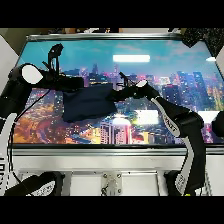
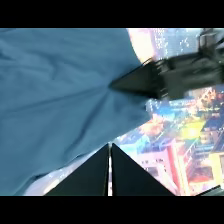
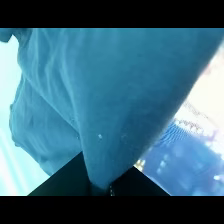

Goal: Fold the clothes and pants, and hang the long-sleeved shirts on hangers.

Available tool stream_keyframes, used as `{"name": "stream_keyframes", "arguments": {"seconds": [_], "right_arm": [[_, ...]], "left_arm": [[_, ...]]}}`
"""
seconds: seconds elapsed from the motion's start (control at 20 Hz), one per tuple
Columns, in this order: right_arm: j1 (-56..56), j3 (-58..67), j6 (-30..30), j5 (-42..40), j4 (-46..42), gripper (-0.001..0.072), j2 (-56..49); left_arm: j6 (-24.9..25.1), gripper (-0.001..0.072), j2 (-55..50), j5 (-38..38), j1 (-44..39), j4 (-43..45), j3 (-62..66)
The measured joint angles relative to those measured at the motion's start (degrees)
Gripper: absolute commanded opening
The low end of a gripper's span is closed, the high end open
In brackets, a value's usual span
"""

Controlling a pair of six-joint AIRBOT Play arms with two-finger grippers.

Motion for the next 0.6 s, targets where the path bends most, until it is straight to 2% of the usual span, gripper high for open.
{"name": "stream_keyframes", "arguments": {"seconds": [0.1,0.4,0.6], "right_arm": [[-3.32,1.42,3.23,-0.33,-7.89,0.0011,4.39],[-20.00,2.71,24.20,0.94,-42.36,0.0011,20.11],[-32.39,1.29,32.22,4.98,-51.89,0.0011,25.42]], "left_arm": [[0.00,0.0014,0.02,-0.31,-0.02,0.00,0.00],[-0.11,0.0014,0.02,-0.59,-0.02,0.00,0.00],[-0.07,0.0014,0.02,-0.59,-0.02,0.00,0.00]]}}
